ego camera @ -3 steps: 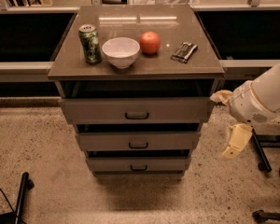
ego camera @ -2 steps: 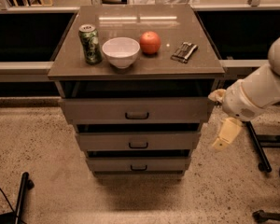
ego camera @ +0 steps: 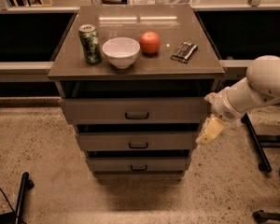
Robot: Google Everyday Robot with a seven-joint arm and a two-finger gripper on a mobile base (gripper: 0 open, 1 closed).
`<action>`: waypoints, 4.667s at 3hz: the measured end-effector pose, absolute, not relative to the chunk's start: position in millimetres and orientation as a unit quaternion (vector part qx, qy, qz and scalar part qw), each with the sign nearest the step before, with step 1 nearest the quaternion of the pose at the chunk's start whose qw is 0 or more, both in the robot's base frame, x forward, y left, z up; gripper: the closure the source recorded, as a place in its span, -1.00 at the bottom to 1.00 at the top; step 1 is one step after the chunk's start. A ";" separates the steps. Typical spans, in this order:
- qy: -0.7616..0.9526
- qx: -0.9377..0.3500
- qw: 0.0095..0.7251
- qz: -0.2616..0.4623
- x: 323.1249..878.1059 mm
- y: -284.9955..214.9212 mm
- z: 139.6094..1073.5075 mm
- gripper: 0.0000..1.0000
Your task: Open top drawer
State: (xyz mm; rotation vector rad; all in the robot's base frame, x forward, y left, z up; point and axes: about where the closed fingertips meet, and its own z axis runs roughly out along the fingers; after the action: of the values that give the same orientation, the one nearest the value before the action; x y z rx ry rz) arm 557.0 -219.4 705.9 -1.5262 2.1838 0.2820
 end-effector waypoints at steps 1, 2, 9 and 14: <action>0.780 -0.568 0.252 0.073 584.3 -214.4 700.7 -1.00; 0.763 -0.590 0.257 0.055 610.4 -210.1 697.5 -1.00; 0.634 -0.702 0.258 0.197 549.4 -111.0 682.7 -0.03; 0.603 -0.754 0.164 0.204 490.2 -102.0 659.1 -0.59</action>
Offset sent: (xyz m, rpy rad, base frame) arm 0.0930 0.0128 -0.0046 -0.0968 -0.1736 0.1302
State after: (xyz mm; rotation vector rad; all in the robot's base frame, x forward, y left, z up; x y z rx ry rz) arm 490.2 -102.0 659.1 -2.1491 1.7180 0.5808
